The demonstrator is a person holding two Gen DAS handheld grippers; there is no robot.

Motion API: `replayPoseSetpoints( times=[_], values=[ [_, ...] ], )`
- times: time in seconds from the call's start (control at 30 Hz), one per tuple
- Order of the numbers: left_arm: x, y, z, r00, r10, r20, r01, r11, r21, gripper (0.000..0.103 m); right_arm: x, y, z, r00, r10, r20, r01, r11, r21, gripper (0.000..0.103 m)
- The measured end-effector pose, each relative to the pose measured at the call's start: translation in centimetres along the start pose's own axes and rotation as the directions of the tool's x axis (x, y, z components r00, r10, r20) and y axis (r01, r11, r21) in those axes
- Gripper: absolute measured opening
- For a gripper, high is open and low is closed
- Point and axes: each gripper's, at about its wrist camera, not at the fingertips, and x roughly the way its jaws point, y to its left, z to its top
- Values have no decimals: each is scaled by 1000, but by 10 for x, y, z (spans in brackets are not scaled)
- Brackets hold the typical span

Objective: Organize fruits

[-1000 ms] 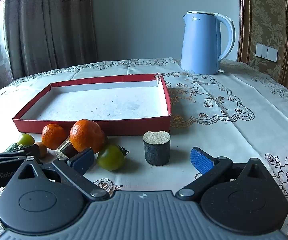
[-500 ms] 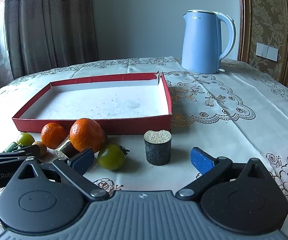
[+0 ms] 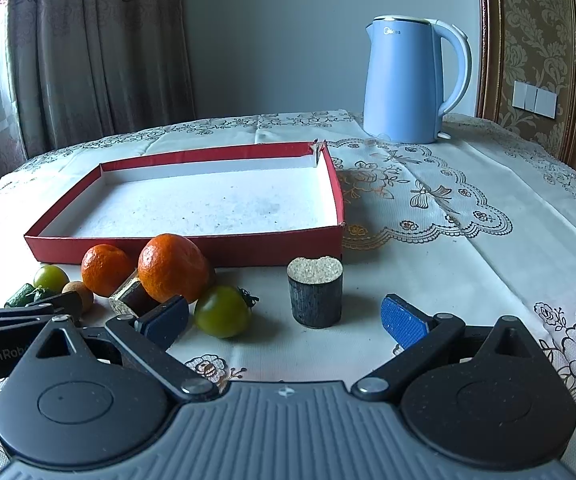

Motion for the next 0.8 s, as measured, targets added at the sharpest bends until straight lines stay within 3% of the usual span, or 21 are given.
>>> replayPoseSetpoints(
  times=[0.8],
  values=[
    [4,-3,-5,1000,-6,-7,6,1000,11,103,2,-4,-2,1000,18,-10,-18,1000,3,103]
  ],
)
